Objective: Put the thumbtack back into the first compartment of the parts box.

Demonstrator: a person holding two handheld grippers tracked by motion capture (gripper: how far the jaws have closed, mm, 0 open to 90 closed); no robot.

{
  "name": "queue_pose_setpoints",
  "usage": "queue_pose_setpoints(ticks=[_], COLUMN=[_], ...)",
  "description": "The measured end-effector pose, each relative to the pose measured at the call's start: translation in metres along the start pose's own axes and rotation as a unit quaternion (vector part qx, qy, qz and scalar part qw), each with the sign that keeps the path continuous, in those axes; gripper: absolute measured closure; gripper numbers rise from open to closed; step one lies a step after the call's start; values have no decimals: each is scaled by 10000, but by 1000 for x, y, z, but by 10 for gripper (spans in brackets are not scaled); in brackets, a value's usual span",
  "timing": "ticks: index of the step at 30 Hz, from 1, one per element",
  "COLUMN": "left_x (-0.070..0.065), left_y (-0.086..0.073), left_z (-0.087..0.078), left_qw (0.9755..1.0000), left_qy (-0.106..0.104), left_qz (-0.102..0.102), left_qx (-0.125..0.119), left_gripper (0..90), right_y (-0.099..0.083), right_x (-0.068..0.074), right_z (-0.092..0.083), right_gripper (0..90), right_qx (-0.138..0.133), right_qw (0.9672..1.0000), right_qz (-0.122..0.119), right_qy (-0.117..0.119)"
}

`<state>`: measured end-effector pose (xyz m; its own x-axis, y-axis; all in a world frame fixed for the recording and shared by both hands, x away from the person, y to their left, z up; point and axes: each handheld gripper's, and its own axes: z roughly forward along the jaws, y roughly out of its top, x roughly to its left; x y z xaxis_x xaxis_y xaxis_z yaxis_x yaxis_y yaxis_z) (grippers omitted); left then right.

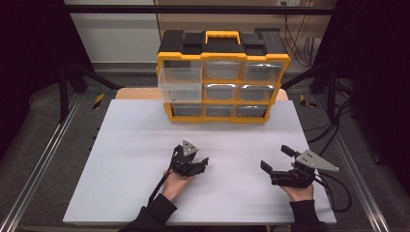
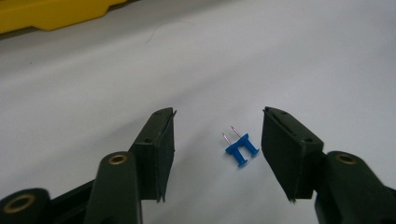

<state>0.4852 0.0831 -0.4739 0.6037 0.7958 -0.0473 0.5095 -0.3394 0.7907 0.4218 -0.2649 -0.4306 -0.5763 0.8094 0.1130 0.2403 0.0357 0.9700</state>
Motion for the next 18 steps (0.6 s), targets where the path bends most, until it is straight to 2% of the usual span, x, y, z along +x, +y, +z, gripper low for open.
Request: queue_pose_setpoints(ticks=[12, 18], left_x=[-6, -8], left_y=[-4, -5], left_z=[8, 9], left_qw=[9997, 9996], left_qy=[-15, 18], left_qz=[71, 89], left_qx=[244, 274], left_gripper=[612, 685], right_y=[0, 0], right_x=[0, 0], right_z=[0, 0], right_gripper=[13, 13], right_qx=[-8, -12], right_qw=[10000, 10000], right_qz=[0, 8], right_qy=[-5, -9])
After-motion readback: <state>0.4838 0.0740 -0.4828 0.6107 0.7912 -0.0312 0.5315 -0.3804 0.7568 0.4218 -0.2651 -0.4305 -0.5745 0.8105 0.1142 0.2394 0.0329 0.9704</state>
